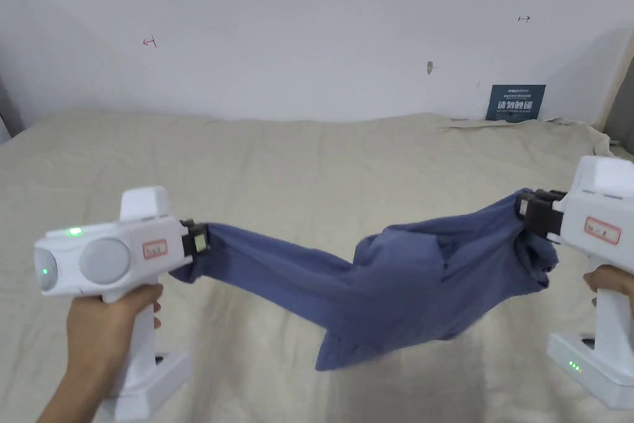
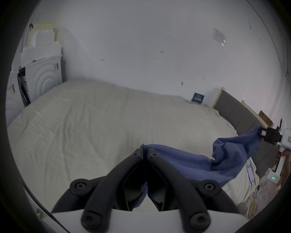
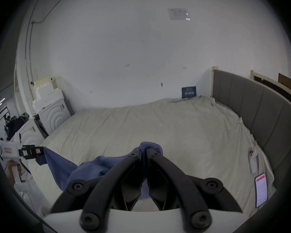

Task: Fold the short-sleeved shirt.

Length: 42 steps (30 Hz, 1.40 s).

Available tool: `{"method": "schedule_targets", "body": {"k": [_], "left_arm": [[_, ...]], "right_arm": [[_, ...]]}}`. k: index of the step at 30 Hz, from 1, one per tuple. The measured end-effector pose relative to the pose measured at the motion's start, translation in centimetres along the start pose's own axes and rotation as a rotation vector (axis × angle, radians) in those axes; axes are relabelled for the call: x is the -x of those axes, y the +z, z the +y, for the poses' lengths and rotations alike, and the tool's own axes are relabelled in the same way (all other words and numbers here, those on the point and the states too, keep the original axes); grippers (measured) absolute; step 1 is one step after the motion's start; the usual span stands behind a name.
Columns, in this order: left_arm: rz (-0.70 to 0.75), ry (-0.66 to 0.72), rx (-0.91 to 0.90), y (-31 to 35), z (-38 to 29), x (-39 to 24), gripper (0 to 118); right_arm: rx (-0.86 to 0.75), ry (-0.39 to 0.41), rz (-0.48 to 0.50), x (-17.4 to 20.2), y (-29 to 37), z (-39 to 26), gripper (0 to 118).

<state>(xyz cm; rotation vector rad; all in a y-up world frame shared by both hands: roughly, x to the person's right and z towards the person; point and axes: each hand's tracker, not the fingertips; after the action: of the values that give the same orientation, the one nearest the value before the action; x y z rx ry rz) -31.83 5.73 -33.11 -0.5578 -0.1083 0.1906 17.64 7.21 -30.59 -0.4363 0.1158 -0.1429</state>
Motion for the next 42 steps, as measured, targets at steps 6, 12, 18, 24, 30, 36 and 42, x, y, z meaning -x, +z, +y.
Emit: {"method": "schedule_targets", "body": {"k": [6, 12, 18, 24, 30, 36, 42], "left_arm": [[0.054, 0.019, -0.066, -0.7, 8.1, 1.1, 1], [0.083, -0.016, -0.114, -2.2, 14.5, 0.0, 1], [0.116, -0.081, -0.138, -4.7, 19.1, -1.4, 1], [0.14, -0.112, -0.2, -6.5, 21.5, -2.4, 1], [0.151, -0.136, -0.202, -8.7, 18.8, -1.8, 1], [0.172, -0.135, -0.108, -11.4, 12.4, -0.2, 1], [0.182, -0.107, 0.022, -12.6, 4.4, 2.4, 1]], "right_arm": [[-0.058, 0.001, -0.05, -1.6, -0.9, 5.7, 3], [-0.111, 0.021, -0.085, -3.5, -3.7, 10.6, 3], [-0.155, 0.041, -0.109, -2.9, -5.5, 14.4, 3], [-0.197, 0.032, -0.113, -3.1, -8.2, 15.9, 3], [-0.169, 0.029, -0.119, -3.8, -10.8, 12.5, 3], [-0.058, -0.004, -0.121, -4.4, -13.0, 5.6, 3], [0.05, -0.035, -0.11, -4.9, -12.9, -1.8, 3]]}}
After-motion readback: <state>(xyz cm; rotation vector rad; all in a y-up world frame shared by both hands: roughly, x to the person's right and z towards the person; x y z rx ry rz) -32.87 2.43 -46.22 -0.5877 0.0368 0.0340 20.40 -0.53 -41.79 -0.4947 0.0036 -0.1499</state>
